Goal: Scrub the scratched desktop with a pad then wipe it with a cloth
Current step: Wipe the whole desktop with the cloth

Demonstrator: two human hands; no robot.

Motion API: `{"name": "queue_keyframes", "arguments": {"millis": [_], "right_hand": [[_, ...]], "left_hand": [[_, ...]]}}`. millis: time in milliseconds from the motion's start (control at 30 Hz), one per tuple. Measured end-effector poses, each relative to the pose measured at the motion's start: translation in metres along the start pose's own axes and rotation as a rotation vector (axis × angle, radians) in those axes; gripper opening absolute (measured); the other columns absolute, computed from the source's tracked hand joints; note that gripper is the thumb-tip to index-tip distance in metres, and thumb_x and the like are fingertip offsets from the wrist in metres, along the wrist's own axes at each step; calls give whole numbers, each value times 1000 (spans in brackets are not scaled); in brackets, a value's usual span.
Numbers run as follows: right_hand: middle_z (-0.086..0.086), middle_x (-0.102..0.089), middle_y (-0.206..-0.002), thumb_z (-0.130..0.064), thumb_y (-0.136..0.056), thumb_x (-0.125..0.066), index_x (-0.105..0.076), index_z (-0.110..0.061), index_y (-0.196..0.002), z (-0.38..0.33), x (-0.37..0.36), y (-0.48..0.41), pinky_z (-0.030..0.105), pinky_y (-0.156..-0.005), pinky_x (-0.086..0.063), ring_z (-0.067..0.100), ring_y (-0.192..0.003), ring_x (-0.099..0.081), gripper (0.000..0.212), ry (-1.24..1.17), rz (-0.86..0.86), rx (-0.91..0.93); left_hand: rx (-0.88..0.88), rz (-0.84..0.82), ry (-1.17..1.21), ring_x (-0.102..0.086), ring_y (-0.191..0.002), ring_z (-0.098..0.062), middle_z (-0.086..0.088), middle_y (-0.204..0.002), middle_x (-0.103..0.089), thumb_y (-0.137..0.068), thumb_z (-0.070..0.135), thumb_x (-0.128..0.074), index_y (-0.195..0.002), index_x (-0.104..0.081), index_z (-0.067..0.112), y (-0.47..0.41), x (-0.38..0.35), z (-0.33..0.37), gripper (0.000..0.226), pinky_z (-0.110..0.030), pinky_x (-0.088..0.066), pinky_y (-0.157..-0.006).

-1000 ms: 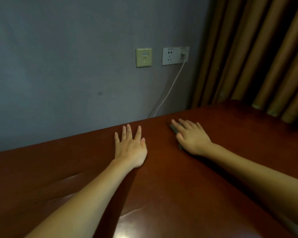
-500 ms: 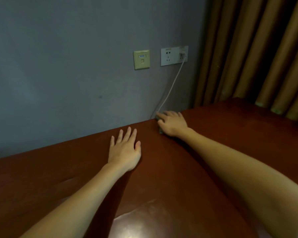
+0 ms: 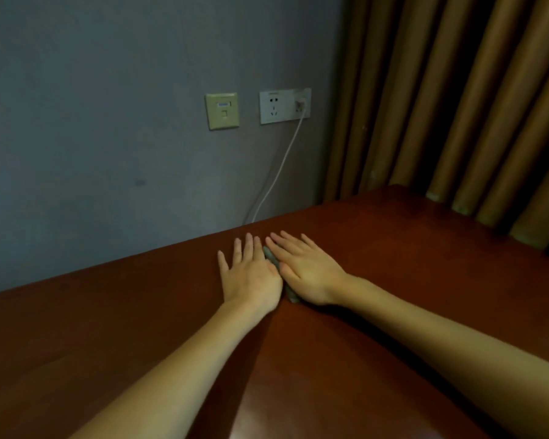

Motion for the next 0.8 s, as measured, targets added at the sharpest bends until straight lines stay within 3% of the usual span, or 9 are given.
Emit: {"name": "queue_keyframes", "arguments": {"millis": [133, 267, 367, 433, 633, 800], "right_hand": [[0, -13, -160, -27, -103, -22, -15, -19, -152, 11, 1, -53, 36, -118, -1, 15, -147, -7, 50, -25, 43, -19], [1, -25, -157, -34, -101, -24, -23, -25, -150, 62, 7, -89, 36, -116, -13, 19, -144, -21, 49, -34, 86, -145], [6, -31, -154, -36, -101, -22, -26, -25, -149, 121, 14, -76, 35, -114, -22, 22, -141, -27, 50, 25, 99, -287], [4, -28, -155, -36, -101, -21, -24, -26, -150, 142, 16, -47, 37, -116, -19, 20, -143, -24, 50, 40, 84, -326], [-3, -15, -159, -42, -89, -10, -15, -31, -151, 76, 13, 22, 34, -117, -6, 17, -146, -13, 63, 62, 40, -172], [-3, -19, -158, -35, -100, -23, -19, -30, -151, 29, 4, -31, 36, -118, -7, 17, -146, -15, 51, 8, 77, -48]], "left_hand": [[17, 36, 28, 9, -147, -15, 0, -161, 6, -102, 33, -16, -153, -1, 13, -2, -1, -3, 57, -46, 2, -120], [7, 36, 58, 8, -147, -15, 1, -161, 6, -102, 32, -17, -153, 0, 15, -1, -1, -4, 57, -45, 1, -120], [5, 36, 64, 8, -147, -15, 1, -161, 7, -102, 33, -17, -153, 0, 16, 1, 0, -4, 56, -44, 2, -120], [7, 33, 60, 8, -147, -15, 1, -160, 7, -102, 33, -16, -153, 1, 16, 2, 0, -3, 56, -44, 2, -120], [22, 32, 20, 7, -148, -16, 0, -161, 6, -102, 32, -16, -153, 0, 15, 0, 0, 0, 56, -45, 1, -120], [34, 34, 5, 7, -148, -15, 2, -161, 6, -102, 32, -16, -153, 0, 16, 0, 0, -1, 56, -45, 0, -120]]}}
Point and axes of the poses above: each hand's wrist, its own y-axis away from the middle knuckle, its own x-axis out of the back of the hand, z = x × y, the point moved 4 cm from there along -y, towards the middle knuckle
